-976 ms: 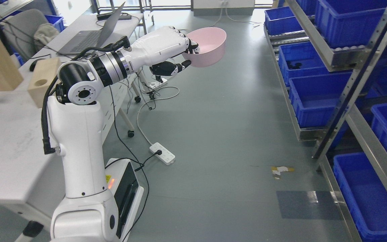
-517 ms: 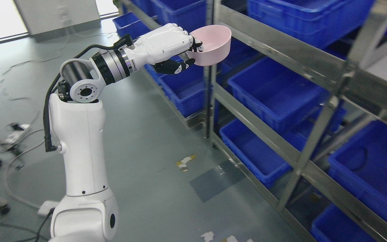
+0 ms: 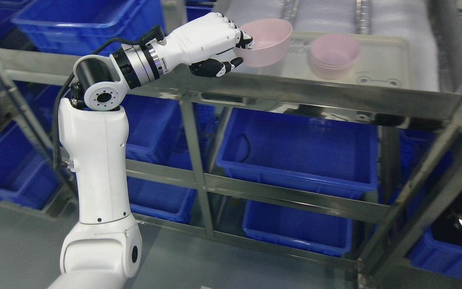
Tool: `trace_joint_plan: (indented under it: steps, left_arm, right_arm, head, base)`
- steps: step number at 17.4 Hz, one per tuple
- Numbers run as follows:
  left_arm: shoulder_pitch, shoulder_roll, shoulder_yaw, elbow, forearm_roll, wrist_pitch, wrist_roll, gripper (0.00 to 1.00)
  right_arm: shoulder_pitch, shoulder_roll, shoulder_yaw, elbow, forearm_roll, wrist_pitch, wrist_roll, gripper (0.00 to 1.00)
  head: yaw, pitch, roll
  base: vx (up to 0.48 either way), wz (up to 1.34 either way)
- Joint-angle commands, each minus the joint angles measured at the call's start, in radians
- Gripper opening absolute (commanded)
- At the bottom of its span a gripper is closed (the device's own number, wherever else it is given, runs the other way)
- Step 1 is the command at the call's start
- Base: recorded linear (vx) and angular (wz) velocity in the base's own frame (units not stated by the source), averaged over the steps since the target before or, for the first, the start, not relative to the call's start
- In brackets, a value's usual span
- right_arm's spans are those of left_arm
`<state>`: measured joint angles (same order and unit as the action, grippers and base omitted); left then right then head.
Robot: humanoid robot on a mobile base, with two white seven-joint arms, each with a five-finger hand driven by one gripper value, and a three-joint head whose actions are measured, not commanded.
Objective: Stack pink IKEA bowl on shelf middle layer
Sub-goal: 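Move the held bowl over the pink bowl on the middle-shelf tray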
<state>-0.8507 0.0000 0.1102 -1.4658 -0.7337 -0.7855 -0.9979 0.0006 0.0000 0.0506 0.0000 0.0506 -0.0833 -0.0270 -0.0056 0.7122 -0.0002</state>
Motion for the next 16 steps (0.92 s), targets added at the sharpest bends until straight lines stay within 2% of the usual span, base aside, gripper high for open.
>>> trace_joint_plan:
  steps: [1,8,11,16]
  left_arm:
    - [-0.097,0.017,0.045,0.096,-0.076,0.0,-0.01,0.02]
    - [-0.136,0.017,0.036,0.162,-0.317,0.0,-0.011,0.02]
    - [-0.153,0.017,0.002,0.183,-0.334,0.0,-0.016,0.02]
    - [-0.105,0.017,-0.047,0.182,-0.332,0.0,-0.027,0.03]
  right_arm:
    - [0.021,-0.017,0.0,-0.018,0.0,0.0,0.001,1.0]
    - [0.021,-0.017,0.0,-0.018,0.0,0.0,0.001,1.0]
    - [0.021,-0.017,0.0,-0.018,0.0,0.0,0.001,1.0]
    - [0.021,-0.017,0.0,-0.018,0.0,0.0,0.001,1.0]
  head:
    - [0.0,0.0,0.0]
    - [0.0,0.0,0.0]
    - [0.0,0.0,0.0]
    - [0.0,0.0,0.0]
  base:
    - [0.058,-1.1]
    - [0.102,-0.62]
    - [0.105,-0.13]
    - [0.083,0.01]
